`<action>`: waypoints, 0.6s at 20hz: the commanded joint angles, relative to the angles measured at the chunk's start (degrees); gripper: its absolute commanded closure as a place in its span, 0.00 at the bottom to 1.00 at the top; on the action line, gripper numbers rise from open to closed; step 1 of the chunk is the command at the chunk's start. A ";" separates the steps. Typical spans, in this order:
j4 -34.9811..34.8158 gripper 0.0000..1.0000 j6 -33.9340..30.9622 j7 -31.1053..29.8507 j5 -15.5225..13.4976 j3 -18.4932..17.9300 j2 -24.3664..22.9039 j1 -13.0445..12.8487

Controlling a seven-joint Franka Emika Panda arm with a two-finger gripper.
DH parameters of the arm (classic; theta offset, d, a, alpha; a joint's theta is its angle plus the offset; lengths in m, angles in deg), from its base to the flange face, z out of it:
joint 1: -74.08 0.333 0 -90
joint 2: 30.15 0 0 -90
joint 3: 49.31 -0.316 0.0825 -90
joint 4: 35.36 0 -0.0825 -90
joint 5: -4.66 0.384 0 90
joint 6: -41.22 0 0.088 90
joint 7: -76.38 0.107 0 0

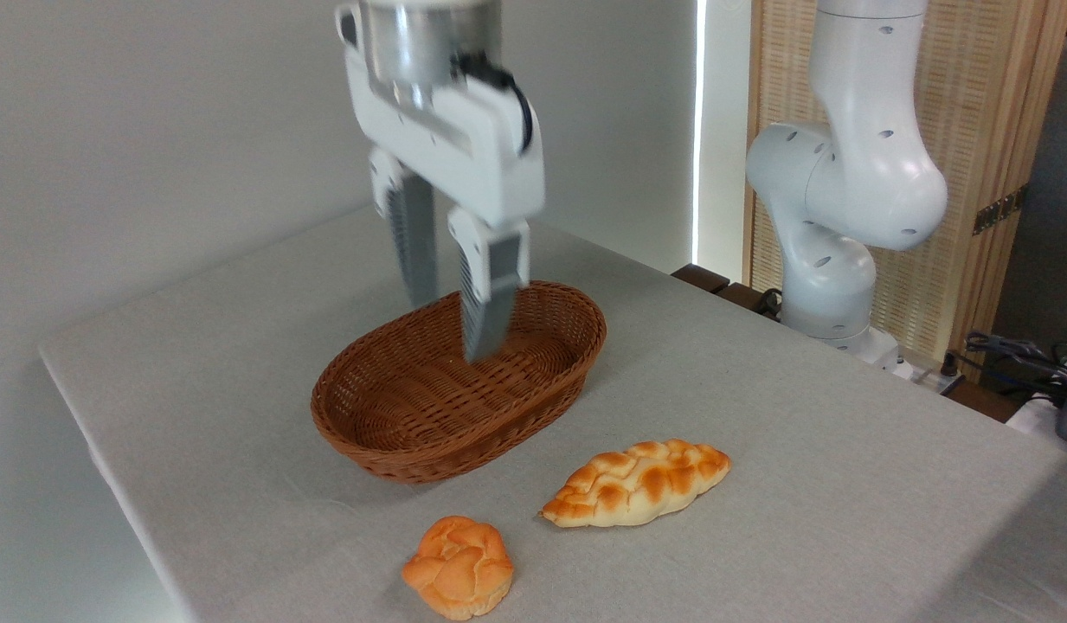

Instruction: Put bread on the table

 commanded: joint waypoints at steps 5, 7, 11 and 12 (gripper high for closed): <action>5.69 0.00 -3.06 -12.29 -1.53 9.95 2.98 4.75; 6.66 0.00 -5.61 -12.56 0.22 10.67 3.86 5.11; 6.67 0.00 -8.24 -13.79 1.54 11.37 3.95 5.11; 6.67 0.00 -8.69 -13.70 1.63 11.46 3.86 5.11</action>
